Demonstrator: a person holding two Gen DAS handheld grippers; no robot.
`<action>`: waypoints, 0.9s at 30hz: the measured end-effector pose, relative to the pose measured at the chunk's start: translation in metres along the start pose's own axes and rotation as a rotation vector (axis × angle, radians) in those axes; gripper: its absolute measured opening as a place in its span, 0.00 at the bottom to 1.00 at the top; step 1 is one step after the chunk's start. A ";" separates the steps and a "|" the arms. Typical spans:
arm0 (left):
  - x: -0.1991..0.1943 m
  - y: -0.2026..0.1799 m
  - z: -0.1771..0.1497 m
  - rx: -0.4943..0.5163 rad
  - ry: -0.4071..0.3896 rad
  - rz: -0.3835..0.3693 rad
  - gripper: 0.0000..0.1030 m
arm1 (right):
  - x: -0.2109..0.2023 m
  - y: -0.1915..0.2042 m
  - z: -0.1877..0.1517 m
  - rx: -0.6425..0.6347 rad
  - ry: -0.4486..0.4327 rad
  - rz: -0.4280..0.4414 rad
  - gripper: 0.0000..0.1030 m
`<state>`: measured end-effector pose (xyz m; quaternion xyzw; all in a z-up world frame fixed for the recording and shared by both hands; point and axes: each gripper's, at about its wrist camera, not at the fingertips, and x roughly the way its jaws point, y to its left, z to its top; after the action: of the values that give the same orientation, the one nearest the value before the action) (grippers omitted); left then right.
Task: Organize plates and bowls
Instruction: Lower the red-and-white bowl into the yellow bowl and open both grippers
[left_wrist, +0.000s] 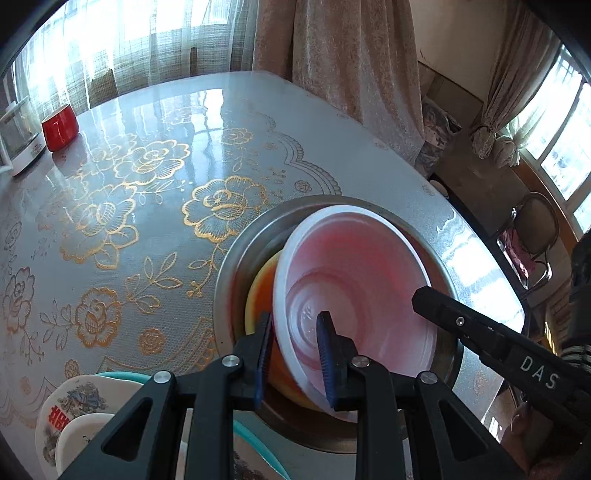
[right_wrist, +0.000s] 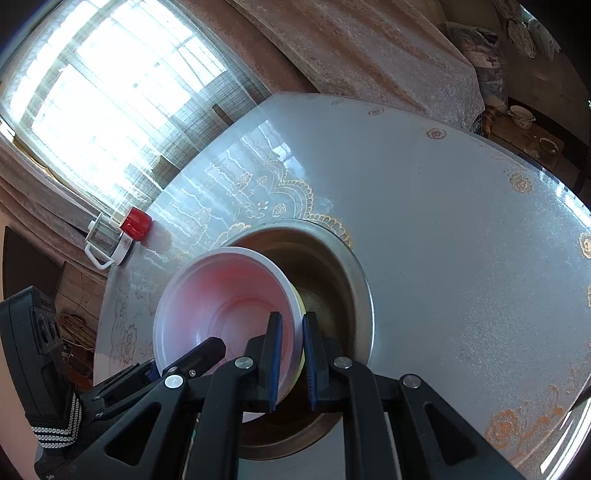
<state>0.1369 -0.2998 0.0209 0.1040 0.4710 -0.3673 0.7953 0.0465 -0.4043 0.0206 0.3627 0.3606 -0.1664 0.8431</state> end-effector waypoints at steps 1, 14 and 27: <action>-0.004 0.002 0.000 -0.014 -0.012 -0.007 0.24 | 0.001 0.000 0.000 -0.004 -0.001 -0.003 0.12; -0.026 0.023 0.002 -0.099 -0.084 0.025 0.34 | -0.008 0.001 -0.001 -0.006 -0.032 0.005 0.18; -0.022 0.039 0.000 -0.067 -0.030 0.210 0.26 | -0.031 -0.013 0.006 0.029 -0.110 -0.031 0.26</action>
<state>0.1570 -0.2616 0.0317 0.1208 0.4576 -0.2674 0.8394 0.0214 -0.4163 0.0394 0.3597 0.3168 -0.2041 0.8536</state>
